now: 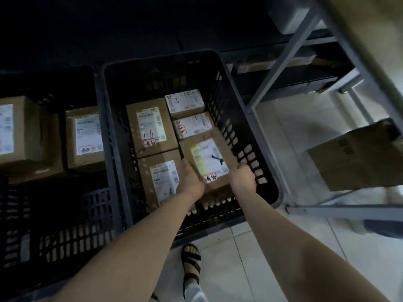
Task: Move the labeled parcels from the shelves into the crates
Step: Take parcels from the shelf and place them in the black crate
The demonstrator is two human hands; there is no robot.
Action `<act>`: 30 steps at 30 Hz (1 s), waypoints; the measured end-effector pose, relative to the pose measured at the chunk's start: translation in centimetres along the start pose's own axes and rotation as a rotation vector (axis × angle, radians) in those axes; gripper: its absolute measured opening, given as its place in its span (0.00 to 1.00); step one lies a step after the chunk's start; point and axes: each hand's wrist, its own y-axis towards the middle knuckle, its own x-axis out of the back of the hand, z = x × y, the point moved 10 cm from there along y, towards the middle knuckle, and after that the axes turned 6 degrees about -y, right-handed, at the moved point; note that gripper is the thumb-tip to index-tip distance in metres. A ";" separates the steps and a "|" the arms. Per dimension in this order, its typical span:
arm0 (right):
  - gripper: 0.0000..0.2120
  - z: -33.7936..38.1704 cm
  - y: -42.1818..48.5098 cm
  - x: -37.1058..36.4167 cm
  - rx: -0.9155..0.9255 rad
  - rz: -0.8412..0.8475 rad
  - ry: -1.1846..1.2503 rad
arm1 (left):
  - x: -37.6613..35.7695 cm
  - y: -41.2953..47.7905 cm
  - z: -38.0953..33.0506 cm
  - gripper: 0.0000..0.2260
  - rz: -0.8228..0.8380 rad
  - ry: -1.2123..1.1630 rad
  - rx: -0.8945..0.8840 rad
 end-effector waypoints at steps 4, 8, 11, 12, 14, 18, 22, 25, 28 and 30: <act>0.23 -0.3 1.5 -4.5 0.017 0.226 -0.276 | -2.6 0.8 2.6 0.31 0.147 0.105 0.002; 0.26 0.3 2.9 -5.5 0.051 0.260 -0.259 | -2.8 1.3 2.8 0.25 0.136 0.278 -0.043; 0.33 0.2 3.5 -6.0 0.061 0.249 -0.341 | -2.4 1.5 2.3 0.24 0.104 0.397 -0.091; 0.38 0.2 3.4 -6.5 0.064 0.261 -0.388 | -2.4 1.4 2.0 0.22 0.100 0.455 -0.107; 0.45 0.6 2.9 -7.6 0.086 0.300 -0.474 | -2.4 1.4 1.6 0.19 0.105 0.505 -0.131; 0.35 3.6 1.8 -6.8 0.326 0.169 -0.650 | -0.5 1.2 0.6 0.14 0.044 0.506 -0.197; 0.22 8.7 -1.9 -5.7 0.626 0.091 -0.710 | 4.0 -1.2 -1.5 0.15 -0.101 0.669 -0.321; 0.21 12.8 -6.7 -4.5 0.813 0.006 -0.781 | 8.4 -4.8 -3.1 0.14 -0.241 0.770 -0.419; 0.20 16.0 -13.3 -3.4 0.982 -0.087 -0.823 | 13.3 -10.1 -3.4 0.12 -0.370 0.849 -0.455; 0.20 18.0 -18.6 -2.8 1.096 -0.162 -0.836 | 17.1 -14.5 -3.1 0.11 -0.458 0.888 -0.464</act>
